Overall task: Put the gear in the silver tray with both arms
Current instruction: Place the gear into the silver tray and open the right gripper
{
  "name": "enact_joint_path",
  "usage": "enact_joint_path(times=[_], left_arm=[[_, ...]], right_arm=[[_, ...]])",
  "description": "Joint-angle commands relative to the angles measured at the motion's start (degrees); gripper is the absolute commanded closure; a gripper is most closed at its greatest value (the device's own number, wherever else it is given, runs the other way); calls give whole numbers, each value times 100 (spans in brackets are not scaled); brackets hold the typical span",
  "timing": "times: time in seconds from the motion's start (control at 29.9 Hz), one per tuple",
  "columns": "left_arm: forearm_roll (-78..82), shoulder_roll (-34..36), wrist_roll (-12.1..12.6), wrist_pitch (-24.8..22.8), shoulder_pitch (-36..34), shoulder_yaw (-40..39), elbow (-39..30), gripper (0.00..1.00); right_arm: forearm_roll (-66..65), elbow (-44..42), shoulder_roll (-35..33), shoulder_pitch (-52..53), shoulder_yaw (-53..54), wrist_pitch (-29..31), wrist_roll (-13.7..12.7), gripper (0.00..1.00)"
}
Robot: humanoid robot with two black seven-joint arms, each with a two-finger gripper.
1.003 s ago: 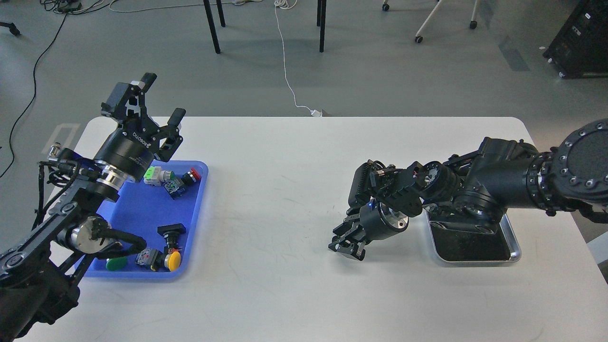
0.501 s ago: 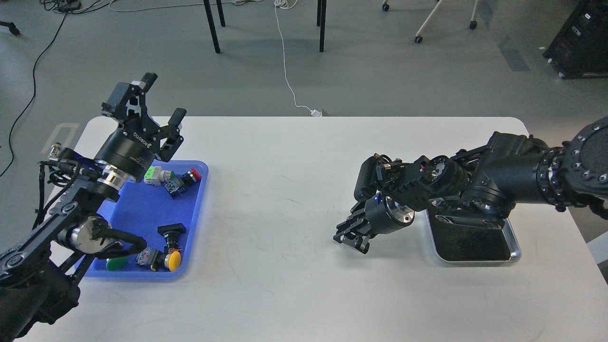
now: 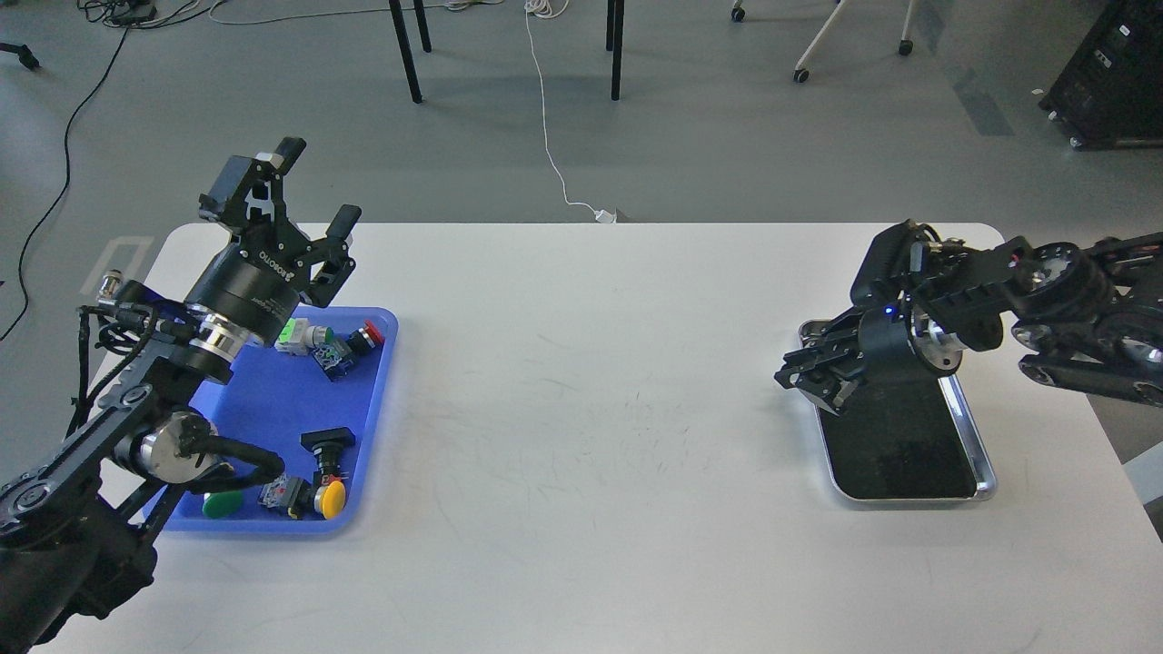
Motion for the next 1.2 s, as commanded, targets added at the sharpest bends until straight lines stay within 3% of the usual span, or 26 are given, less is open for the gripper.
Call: enact_joint_path(times=[0.0,0.47,0.7,0.97,1.17], left_arm=[[10,-16,8,-3,0,9,0,2],[27,-24,9,-3,-18,97,-9,2],[27,-165,158,-3,-27,123,0,2],[27,-147,158,-12,-27,123,0,2],[27,-121,158,-12,-27,132,0,2]], right_arm=[[-77,-152,-341,-373,-18,-25,2,80],[-235,-372,-570,-840,-18,-113,2,79],[-367,-513,-570,-972,0,-200,2,78],[-350,-487,-578,-1060,52,-420,2,40],[-148,-434,-727,-1033,728,-438,2,4]])
